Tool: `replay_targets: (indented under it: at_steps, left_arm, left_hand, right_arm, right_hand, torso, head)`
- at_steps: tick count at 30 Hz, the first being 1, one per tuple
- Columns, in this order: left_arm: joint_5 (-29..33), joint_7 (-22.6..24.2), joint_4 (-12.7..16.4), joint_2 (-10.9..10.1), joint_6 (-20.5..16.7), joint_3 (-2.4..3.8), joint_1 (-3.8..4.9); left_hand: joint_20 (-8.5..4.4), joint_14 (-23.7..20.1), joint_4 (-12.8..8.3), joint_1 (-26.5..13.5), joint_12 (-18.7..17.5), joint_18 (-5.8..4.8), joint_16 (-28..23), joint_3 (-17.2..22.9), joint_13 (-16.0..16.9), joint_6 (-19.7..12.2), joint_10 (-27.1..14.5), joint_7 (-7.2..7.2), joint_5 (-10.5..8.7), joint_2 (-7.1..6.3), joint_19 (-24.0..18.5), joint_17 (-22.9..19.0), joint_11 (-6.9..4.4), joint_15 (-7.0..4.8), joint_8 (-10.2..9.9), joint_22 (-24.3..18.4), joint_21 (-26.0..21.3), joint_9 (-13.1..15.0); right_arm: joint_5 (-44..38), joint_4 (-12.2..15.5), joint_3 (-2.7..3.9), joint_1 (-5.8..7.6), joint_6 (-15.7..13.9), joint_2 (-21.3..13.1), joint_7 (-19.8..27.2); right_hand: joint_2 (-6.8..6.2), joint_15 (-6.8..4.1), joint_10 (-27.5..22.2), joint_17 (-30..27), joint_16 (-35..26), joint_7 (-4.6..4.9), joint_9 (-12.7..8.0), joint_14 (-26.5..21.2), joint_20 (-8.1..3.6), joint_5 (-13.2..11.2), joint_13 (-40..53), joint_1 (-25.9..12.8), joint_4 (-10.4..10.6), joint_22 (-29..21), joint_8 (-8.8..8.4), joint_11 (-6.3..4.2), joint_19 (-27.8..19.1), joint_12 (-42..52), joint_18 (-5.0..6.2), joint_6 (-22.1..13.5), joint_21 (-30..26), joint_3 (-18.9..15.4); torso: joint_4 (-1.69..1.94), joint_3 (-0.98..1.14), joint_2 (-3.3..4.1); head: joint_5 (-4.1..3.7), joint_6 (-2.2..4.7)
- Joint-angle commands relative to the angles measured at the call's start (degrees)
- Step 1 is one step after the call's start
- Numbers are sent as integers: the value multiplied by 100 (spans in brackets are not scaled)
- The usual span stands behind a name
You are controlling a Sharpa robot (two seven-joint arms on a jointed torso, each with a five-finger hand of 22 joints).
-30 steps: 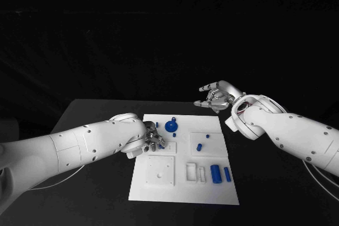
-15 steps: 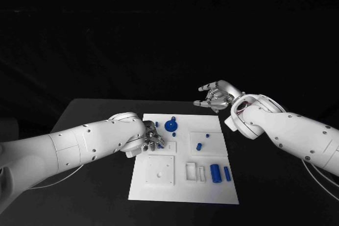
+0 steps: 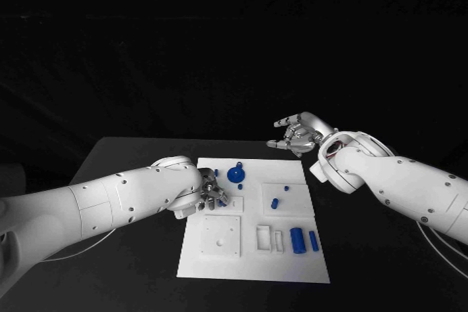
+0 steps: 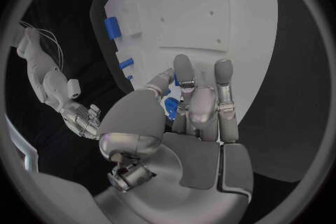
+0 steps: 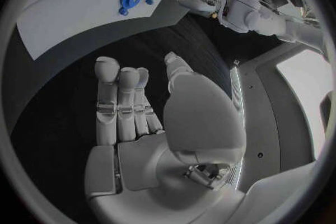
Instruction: Assemble the parts on the task board
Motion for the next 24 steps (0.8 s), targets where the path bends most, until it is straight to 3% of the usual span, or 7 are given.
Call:
replay_targets:
  at_steps: [1, 24]
  left_arm:
    - [-52, -30, 8, 15, 12, -10, -20]
    - [-223, 90, 177, -88, -374, 0, -23]
  left_hand:
    - [8, 16, -14, 64, -9, 6, -19, -24, -6, 1434, 277, -780, -37, 59, 40, -8, -49, -2, 22, 5, -33, 2290]
    - [14, 15, -14, 78, -7, 23, -23, 9, -9, 1423, 278, -779, -49, 95, 80, -29, -53, -11, 25, 96, -94, 2295]
  right_arm:
    - [-9, 5, 3, -3, 59, 9, 17]
    - [-9, -8, 3, -15, 67, 5, 16]
  right_hand:
    - [0, -37, -13, -6, 23, -7, 8, -6, -4, 24, -8, -49, -2, 313, 1, -10, 29, 23, 89, 18, -34, -17]
    - [8, -41, -5, -5, 25, -9, 9, 0, -8, 27, -7, -60, -6, 318, 2, -13, 39, 26, 87, 30, -12, -15]
  torso:
    - [0, -4, -4]
    - [8, -5, -4]
  head:
    - [-3, 12]
    - [-22, 4]
